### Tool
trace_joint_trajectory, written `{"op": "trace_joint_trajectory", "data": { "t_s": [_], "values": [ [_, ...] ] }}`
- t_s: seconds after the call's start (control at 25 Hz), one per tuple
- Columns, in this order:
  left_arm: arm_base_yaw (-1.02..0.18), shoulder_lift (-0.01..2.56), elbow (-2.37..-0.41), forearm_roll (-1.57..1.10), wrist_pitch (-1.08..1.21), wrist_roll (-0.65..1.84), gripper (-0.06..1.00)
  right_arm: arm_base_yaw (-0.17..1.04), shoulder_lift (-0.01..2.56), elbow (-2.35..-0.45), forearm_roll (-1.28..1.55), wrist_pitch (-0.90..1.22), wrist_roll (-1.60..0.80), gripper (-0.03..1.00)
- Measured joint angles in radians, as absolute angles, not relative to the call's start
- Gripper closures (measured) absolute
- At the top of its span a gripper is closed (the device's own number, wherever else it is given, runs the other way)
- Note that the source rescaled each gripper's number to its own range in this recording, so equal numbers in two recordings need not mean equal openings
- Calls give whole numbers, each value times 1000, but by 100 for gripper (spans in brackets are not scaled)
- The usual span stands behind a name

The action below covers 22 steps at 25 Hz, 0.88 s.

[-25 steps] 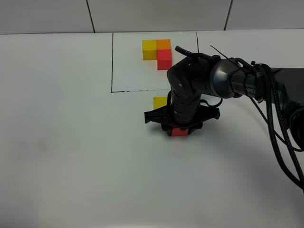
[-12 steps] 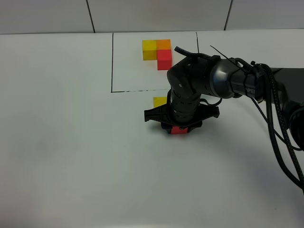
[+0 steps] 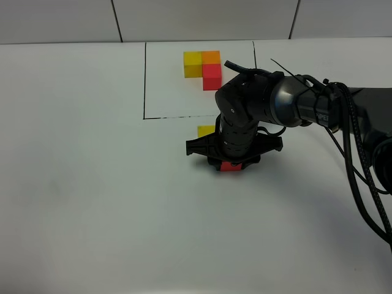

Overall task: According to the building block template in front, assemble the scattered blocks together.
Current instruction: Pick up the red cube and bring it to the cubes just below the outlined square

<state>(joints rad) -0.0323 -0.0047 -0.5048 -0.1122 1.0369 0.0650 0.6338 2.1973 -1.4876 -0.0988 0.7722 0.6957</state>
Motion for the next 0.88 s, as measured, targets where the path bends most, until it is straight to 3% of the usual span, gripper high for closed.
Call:
{"op": "trace_joint_trajectory", "data": {
  "t_s": [0.88],
  "values": [
    [-32, -5, -505, -112, 1037, 65, 15, 633, 2197, -1489, -94, 772, 709, 96]
  ]
}}
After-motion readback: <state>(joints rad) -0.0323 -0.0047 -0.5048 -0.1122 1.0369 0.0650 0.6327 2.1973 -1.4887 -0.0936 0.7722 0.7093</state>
